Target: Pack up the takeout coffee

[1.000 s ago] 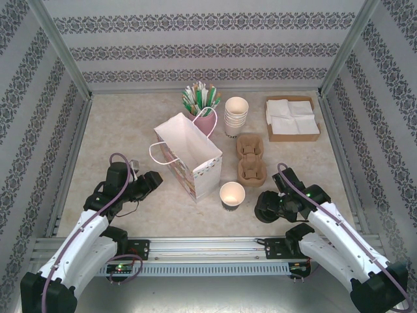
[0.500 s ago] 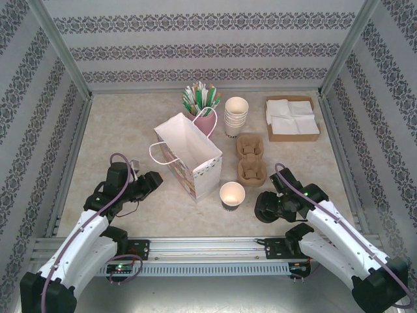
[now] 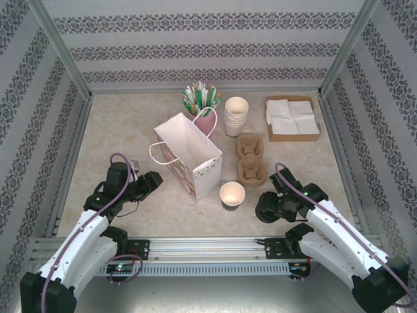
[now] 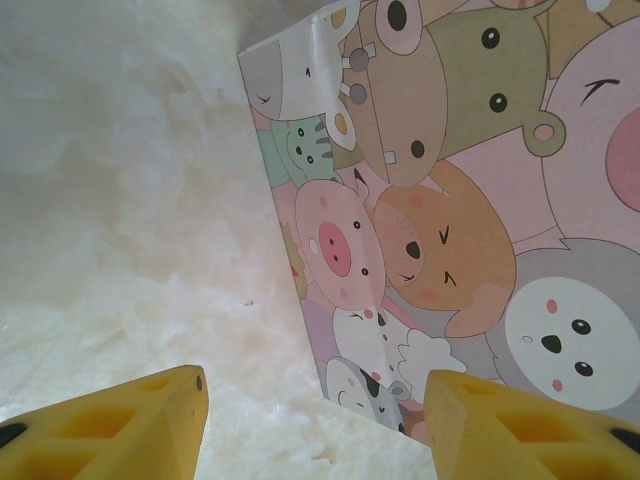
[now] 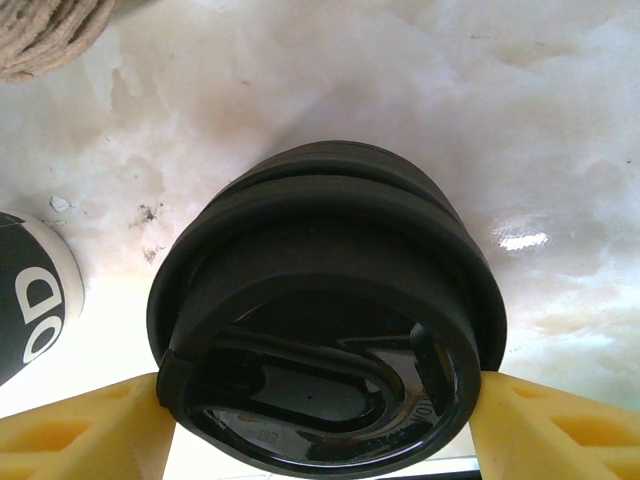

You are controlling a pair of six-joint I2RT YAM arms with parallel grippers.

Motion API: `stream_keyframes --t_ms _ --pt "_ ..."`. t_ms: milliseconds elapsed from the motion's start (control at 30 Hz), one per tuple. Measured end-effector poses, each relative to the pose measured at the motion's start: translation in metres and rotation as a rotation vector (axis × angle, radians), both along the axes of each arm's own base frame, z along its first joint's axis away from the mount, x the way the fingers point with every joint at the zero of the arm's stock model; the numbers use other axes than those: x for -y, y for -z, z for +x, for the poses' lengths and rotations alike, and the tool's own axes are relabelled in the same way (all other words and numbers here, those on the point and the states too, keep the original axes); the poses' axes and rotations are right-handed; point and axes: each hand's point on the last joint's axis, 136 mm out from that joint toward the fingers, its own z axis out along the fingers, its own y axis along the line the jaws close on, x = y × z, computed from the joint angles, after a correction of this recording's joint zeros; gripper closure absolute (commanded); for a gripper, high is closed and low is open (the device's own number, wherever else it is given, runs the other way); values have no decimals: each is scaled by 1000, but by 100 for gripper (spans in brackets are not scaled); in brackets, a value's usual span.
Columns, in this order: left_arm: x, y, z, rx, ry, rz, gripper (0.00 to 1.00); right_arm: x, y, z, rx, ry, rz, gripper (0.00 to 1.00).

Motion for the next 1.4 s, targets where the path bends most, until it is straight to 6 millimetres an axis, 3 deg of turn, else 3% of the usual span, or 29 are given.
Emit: stream_keyframes --t_ms 300,700,933,1200,1400 --pt "-1 0 0 1 -2 2 40 -3 -18 6 24 2 14 27" --pt "-3 3 -1 -11 -12 17 40 -19 -72 15 37 -139 31 28" --pt "-4 5 -1 -16 -2 34 40 -53 -99 20 42 -305 79 28" --pt "-6 9 -5 -33 6 53 40 -106 -92 26 -31 -477 97 28" --pt "-7 8 -4 -27 4 62 40 -127 -94 35 -39 -534 104 27"
